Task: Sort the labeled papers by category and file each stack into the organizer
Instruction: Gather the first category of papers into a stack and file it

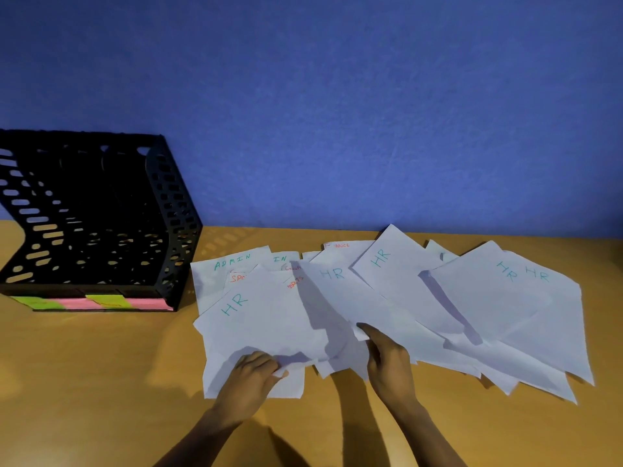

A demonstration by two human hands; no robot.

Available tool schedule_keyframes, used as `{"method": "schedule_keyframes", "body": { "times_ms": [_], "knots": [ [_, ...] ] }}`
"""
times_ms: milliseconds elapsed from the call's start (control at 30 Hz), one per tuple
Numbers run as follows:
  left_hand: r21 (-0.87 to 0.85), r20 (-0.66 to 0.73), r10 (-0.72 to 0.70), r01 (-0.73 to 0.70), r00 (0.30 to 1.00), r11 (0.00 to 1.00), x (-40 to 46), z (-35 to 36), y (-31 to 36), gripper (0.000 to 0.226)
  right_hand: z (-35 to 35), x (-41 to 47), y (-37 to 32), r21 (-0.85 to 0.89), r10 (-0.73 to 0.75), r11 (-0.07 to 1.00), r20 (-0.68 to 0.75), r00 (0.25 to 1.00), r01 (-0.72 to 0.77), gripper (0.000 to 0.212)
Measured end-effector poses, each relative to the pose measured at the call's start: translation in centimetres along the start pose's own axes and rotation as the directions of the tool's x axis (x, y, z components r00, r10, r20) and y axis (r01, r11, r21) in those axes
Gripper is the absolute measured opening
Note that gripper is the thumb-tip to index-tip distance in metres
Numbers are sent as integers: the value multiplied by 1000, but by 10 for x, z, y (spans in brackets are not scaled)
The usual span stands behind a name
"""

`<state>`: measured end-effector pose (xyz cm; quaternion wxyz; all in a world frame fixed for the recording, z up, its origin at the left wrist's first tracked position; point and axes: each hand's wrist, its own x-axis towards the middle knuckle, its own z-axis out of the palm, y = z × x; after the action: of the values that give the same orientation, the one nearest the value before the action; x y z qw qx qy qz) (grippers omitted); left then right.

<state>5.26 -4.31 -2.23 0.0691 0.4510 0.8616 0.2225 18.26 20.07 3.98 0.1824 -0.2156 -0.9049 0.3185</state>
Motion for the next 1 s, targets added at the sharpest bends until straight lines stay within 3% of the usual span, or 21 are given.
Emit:
{"method": "schedule_keyframes", "body": {
  "times_ms": [67,167,333,433,600,733,867,1000],
  "knots": [
    [-35,1,-37,37,999,999,-5,1,0,62,4,2,-7,54,-55,997,18,998,54,51],
    [-45,53,-35,38,998,998,-10,-1,-1,42,14,2,-21,107,-116,988,53,992,109,43],
    [-9,-108,144,-146,984,989,-13,-9,8,42,38,1,-43,197,-289,948,209,934,249,32],
    [31,-247,115,-111,962,993,-18,-3,13,42,55,-7,-45,159,-367,930,322,873,332,35],
    [-52,-401,19,-44,916,998,-23,4,20,28,68,-20,-37,200,-310,949,453,836,243,35],
    [-74,-427,18,-55,904,996,-13,-1,25,13,70,-25,-39,193,-234,970,548,803,151,41],
    [-96,-436,53,-104,899,990,-1,-16,30,42,66,-24,-43,234,-175,972,604,778,36,52],
    [-101,-418,-15,-31,908,994,6,-30,39,59,60,-23,-45,210,-193,973,536,822,92,59]
  ]
}}
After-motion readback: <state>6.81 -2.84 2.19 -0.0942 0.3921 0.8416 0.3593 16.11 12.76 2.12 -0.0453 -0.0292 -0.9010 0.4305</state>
